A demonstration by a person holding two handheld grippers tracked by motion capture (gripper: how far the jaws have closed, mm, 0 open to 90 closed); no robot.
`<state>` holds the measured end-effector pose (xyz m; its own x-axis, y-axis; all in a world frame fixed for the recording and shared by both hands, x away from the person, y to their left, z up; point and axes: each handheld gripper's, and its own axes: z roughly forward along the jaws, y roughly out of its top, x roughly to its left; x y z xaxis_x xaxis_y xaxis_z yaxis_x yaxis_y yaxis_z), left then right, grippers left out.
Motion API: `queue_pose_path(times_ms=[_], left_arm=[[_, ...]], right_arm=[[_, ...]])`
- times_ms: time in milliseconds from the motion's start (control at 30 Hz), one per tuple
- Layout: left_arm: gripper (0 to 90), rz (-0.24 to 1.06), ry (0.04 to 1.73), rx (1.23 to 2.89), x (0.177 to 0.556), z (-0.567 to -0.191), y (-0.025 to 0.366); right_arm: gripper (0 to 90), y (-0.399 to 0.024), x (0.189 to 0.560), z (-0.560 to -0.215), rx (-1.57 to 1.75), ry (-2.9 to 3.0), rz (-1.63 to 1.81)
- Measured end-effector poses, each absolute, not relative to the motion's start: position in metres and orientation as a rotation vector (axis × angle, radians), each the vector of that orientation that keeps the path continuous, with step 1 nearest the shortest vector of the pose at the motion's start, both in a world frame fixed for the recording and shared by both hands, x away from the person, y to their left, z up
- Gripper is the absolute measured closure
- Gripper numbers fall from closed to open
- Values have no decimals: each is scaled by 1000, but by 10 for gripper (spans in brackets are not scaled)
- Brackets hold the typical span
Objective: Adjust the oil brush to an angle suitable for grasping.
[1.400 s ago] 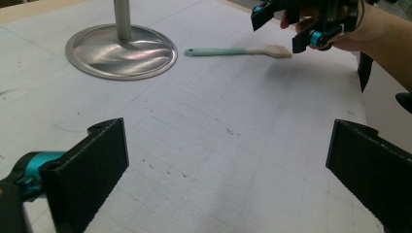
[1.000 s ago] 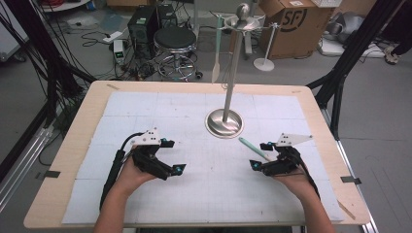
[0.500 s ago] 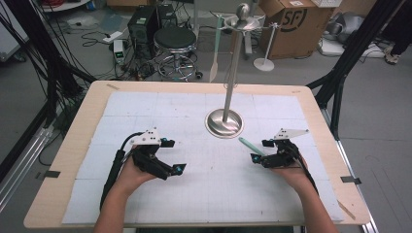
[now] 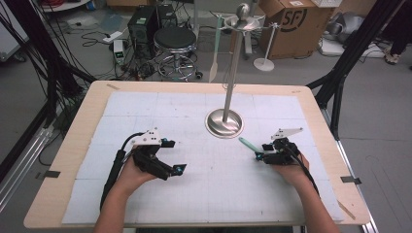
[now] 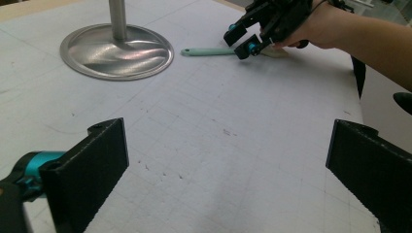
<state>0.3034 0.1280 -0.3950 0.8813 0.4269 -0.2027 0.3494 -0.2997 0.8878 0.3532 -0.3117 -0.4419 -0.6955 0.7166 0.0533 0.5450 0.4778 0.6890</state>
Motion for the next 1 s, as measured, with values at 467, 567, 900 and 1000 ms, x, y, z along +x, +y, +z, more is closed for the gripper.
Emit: queue_pose_path(times_ms=[467, 567, 900, 1000], left_arm=[[22, 88, 570, 1916, 302, -394, 127], [22, 87, 571, 1917, 302, -395, 127], [22, 88, 564, 1920, 302, -394, 126], [22, 86, 566, 1918, 302, -394, 126]], right_arm=[[795, -296, 331, -436, 974, 2570, 941], [795, -290, 324, -436, 950, 2610, 955], [795, -269, 302, -436, 870, 2667, 991], [792, -267, 299, -437, 856, 2668, 997]])
